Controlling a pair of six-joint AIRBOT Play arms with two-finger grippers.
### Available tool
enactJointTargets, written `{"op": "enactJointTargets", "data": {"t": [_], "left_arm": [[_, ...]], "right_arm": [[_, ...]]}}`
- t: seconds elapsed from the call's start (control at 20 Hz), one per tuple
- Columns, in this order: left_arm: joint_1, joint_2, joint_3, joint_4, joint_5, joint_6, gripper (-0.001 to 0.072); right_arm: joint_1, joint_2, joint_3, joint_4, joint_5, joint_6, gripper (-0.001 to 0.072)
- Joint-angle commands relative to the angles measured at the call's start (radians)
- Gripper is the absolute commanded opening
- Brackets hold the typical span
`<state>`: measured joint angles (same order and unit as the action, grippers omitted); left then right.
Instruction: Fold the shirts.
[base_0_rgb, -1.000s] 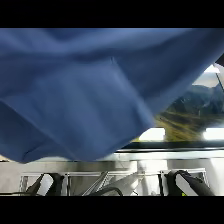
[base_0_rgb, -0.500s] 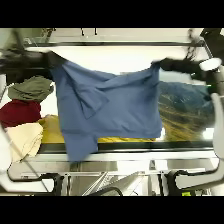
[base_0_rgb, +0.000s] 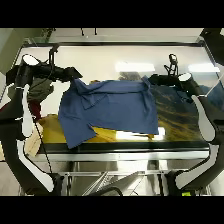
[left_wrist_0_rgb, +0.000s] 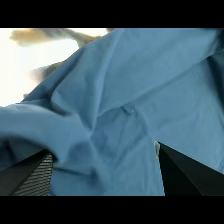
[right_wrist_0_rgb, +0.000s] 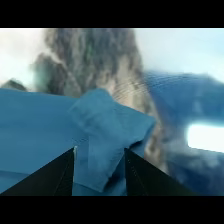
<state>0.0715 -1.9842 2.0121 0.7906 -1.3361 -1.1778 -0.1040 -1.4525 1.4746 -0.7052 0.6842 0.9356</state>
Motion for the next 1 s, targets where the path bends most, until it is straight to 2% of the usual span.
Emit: {"op": "enactJointTargets", "data": {"t": [0.0,0.15,0.25,0.35,0.4,0.5,0.65,0.9,0.95], "left_arm": [[0.066,0.011,0.04,0.068,-0.093,-0.064,0.0697],[0.158,0.09,-0.061,0.23,-0.226,-0.092,0.0697],[0.226,0.159,-0.218,0.268,-0.233,-0.08,0.0697],[0.281,0.21,-0.403,0.264,-0.185,-0.038,0.0696],[0.295,0.217,-0.481,0.26,-0.162,-0.01,0.0647],[0.296,0.202,-0.574,0.252,-0.138,0.044,0.0649],[0.267,0.143,-0.604,0.163,-0.146,0.107,0.0649],[0.218,0.105,-0.603,0.161,-0.124,0.123,0.0648],[0.218,0.105,-0.595,0.161,-0.126,0.123,0.0648]], "right_arm": [[-0.089,0.059,0.001,-0.071,0.13,0.092,0.0354],[-0.231,0.132,-0.029,-0.134,0.399,0.144,0.0353],[-0.323,0.19,-0.137,-0.134,0.509,0.171,0.0351],[-0.411,0.264,-0.294,-0.134,0.528,0.18,0.0341],[-0.452,0.298,-0.37,-0.135,0.53,0.179,0.0341],[-0.512,0.343,-0.488,-0.141,0.555,0.179,0.0344],[-0.509,0.36,-0.589,-0.145,0.601,0.169,0.0344],[-0.437,0.359,-0.656,-0.148,0.607,0.157,0.0345],[-0.422,0.359,-0.663,-0.148,0.607,0.152,0.0379]]}}
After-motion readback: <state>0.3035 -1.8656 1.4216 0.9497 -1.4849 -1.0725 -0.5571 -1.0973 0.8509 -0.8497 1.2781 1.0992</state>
